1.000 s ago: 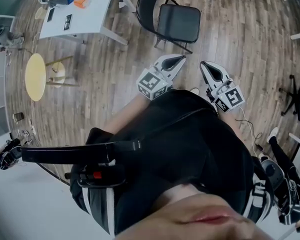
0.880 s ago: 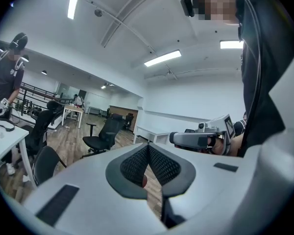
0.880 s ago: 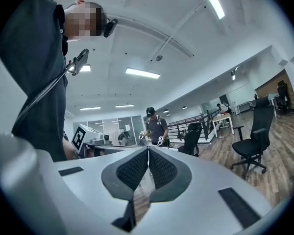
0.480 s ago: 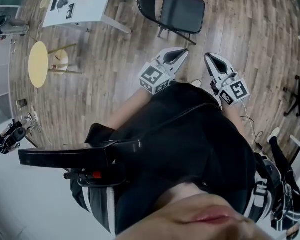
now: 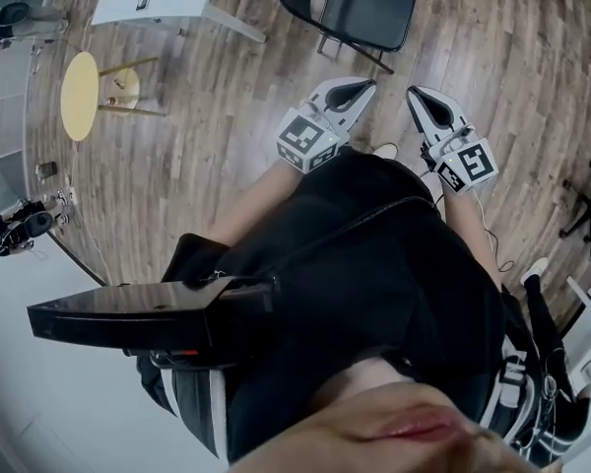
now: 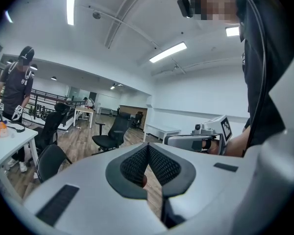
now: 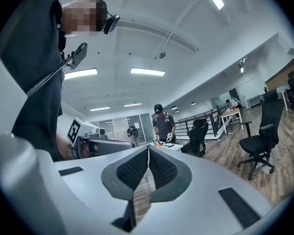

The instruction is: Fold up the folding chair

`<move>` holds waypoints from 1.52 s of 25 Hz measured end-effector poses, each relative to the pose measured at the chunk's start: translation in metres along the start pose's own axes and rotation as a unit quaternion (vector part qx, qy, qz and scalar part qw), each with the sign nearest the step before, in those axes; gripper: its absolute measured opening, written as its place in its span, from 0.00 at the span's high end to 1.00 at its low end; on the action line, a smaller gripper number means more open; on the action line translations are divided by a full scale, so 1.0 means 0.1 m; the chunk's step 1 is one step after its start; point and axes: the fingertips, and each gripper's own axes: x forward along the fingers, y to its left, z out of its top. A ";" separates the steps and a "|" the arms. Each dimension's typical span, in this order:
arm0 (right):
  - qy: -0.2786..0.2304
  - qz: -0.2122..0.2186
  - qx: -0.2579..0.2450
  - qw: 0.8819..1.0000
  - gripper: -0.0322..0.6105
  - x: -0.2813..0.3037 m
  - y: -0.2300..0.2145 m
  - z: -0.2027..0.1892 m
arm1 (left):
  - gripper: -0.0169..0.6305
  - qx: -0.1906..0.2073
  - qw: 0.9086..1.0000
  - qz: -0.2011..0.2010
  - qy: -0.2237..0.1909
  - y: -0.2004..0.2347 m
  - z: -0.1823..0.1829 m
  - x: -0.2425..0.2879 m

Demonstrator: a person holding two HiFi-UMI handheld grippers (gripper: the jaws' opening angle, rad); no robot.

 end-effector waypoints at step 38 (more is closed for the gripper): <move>0.054 -0.119 0.064 0.989 0.93 2.22 -1.16 -0.26 | 0.97 -0.016 0.998 -0.049 0.031 2.88 0.16 0.38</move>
